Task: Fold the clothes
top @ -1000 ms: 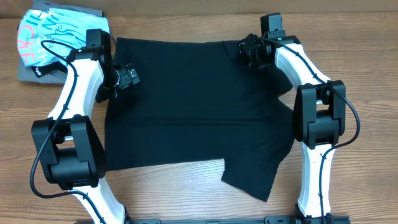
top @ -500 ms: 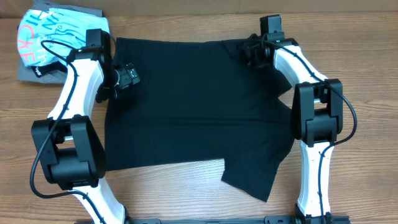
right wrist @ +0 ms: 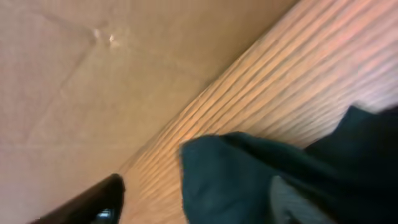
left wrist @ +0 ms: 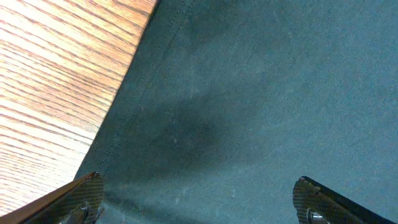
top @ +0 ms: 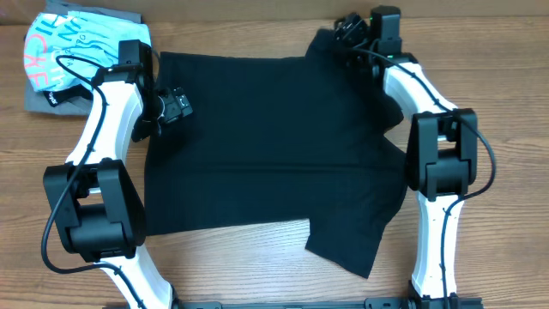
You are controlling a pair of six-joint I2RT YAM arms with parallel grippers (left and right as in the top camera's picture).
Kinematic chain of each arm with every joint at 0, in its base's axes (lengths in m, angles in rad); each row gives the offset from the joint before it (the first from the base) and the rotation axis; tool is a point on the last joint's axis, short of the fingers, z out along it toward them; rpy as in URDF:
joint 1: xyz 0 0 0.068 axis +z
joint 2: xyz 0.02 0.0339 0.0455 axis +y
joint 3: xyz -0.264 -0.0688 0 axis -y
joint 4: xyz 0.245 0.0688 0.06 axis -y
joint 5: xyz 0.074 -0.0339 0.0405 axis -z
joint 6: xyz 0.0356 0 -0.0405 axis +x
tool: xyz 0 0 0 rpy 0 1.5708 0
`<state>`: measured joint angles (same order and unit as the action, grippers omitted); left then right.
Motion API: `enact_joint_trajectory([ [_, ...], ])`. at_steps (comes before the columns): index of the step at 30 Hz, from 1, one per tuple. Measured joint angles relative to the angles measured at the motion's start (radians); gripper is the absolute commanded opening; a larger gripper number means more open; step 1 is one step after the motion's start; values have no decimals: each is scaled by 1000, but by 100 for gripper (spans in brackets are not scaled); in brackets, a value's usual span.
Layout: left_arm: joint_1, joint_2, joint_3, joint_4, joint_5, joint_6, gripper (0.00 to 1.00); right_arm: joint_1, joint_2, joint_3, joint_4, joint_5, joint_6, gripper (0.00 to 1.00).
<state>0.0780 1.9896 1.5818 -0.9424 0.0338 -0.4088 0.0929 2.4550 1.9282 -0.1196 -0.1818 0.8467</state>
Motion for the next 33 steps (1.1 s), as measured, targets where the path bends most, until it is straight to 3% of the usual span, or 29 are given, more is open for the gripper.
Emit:
enact_joint_trajectory([
  [7,0,0,0,0,-5,17,100,-132,0,6,-188,-143,-29,100],
  [12,0,0,0,0,-5,39,100,-250,0,43,-352,-277,-82,76],
  [16,0,0,0,1,-5,45,100,-300,0,61,-462,-334,-155,70],
  [17,0,0,0,1,-5,45,100,-301,0,62,-490,-332,-179,64],
  [22,0,0,0,0,-5,45,100,-276,0,62,-585,-296,-279,52],
  [33,0,0,0,0,-5,45,100,-193,-79,64,-797,-63,-410,51],
])
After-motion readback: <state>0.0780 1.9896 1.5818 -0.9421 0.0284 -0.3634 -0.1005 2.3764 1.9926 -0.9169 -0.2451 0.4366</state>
